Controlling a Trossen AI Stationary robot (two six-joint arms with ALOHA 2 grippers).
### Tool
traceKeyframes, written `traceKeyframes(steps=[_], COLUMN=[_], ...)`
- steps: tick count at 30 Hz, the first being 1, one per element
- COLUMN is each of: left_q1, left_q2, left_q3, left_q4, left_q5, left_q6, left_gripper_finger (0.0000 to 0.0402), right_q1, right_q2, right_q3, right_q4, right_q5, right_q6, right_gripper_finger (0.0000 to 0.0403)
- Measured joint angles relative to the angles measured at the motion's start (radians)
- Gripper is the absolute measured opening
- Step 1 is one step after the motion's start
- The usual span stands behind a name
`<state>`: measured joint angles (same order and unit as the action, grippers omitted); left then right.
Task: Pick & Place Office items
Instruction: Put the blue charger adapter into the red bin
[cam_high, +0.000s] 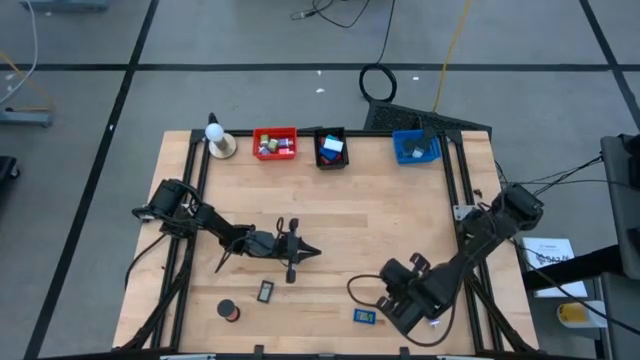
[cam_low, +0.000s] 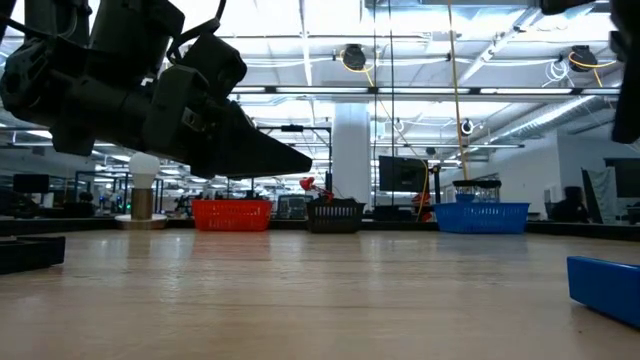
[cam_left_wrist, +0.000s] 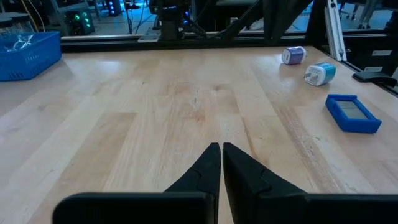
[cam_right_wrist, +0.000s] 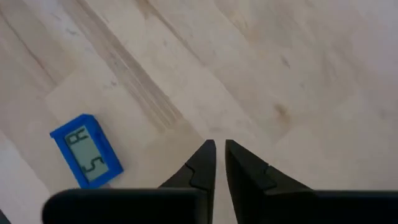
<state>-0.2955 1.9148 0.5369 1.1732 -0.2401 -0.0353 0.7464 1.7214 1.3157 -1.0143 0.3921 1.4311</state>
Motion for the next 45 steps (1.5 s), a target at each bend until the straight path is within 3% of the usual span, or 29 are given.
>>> traceKeyframes(steps=[5,12,17,24,31,40,45], left_q1=[0.0,0.0,0.0,0.0,0.0,0.0,0.0], left_q2=[0.0,0.0,0.0,0.0,0.0,0.0,0.0], left_q3=[0.0,0.0,0.0,0.0,0.0,0.0,0.0], left_q4=[-0.001,-0.003,-0.004,-0.004,-0.006,-0.026,-0.035], left_q5=[0.0,-0.001,-0.002,-0.001,-0.002,-0.001,-0.001], left_q6=[0.0,0.0,0.0,-0.001,-0.004,0.002,0.005], left_gripper_finger=[0.0004,0.0029,0.0024,0.0004,0.0027,0.0004,0.0018], right_q1=[0.018,0.018,0.029,0.068,0.08,0.086,0.099], right_q2=[0.0,0.0,0.005,0.037,0.045,0.045,0.045], right_q3=[0.0,0.0,0.0,0.001,0.001,0.001,0.001], right_q4=[-0.022,0.005,0.054,0.062,0.123,0.188,0.184], right_q5=[-0.025,-0.083,-0.085,-0.165,-0.185,-0.187,-0.187], right_q6=[0.065,0.076,0.076,0.097,0.111,0.149,0.181], right_gripper_finger=[0.0069,0.0158,0.0201,0.0223,0.0251,0.0272,0.0272])
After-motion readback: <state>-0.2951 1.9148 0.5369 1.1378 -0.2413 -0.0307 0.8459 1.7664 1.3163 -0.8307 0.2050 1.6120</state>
